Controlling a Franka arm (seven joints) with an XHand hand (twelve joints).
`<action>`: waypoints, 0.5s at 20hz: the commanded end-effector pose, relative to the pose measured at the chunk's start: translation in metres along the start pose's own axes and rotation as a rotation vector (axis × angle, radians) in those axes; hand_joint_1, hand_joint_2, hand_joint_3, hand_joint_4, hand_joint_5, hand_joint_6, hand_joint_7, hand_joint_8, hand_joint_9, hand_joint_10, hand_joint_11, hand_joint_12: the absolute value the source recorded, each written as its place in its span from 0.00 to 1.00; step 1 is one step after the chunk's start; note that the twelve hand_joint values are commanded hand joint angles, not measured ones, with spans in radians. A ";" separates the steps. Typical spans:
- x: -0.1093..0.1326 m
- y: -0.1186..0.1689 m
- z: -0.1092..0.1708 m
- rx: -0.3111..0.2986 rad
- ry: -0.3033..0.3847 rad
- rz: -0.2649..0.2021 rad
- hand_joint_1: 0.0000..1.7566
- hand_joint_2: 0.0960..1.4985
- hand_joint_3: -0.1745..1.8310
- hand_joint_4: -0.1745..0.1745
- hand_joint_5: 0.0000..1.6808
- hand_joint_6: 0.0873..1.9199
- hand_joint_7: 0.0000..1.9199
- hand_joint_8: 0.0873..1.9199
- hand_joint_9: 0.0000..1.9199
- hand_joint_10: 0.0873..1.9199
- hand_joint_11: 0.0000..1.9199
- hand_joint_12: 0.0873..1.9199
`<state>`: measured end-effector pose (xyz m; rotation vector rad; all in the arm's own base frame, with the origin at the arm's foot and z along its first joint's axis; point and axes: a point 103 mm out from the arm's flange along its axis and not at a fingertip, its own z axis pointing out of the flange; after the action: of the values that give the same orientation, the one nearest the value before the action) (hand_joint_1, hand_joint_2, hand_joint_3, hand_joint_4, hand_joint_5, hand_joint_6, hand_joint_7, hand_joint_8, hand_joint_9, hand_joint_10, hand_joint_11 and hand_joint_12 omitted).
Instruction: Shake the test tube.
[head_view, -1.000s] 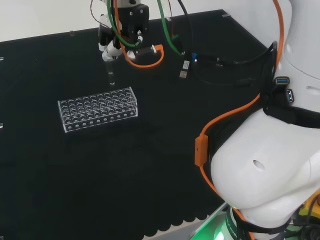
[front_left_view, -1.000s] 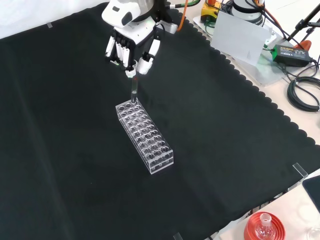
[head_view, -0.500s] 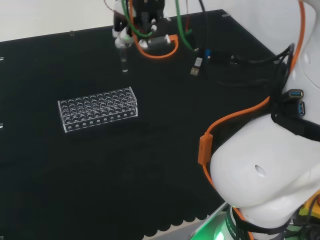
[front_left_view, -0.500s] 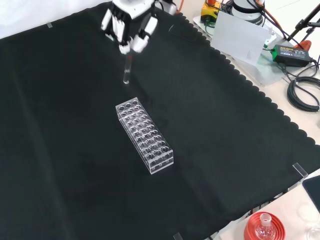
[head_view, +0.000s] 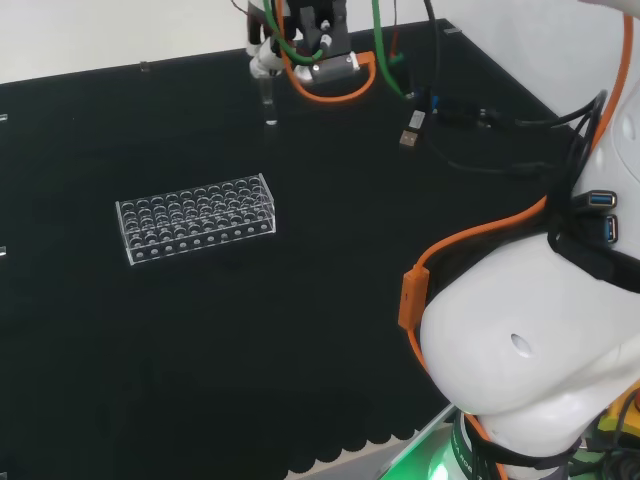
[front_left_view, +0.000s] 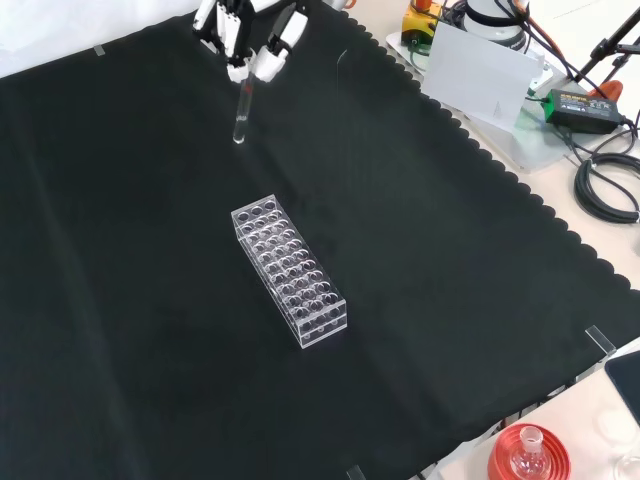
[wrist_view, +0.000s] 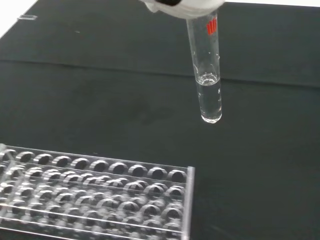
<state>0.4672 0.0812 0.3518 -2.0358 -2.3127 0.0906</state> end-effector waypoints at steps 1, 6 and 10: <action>0.069 0.020 -0.001 -0.015 0.130 -0.125 0.75 0.68 0.00 0.00 0.79 0.17 0.72 0.17 0.66 0.23 0.33 0.65; 0.094 0.026 -0.002 -0.020 0.164 -0.178 0.75 0.68 0.00 0.00 0.79 0.17 0.72 0.17 0.66 0.23 0.33 0.65; 0.078 0.019 0.006 0.003 0.142 -0.144 0.75 0.68 0.00 0.00 0.79 0.17 0.72 0.17 0.66 0.23 0.33 0.65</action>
<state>0.4794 0.1735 0.3509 -1.7698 -2.3814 -0.0893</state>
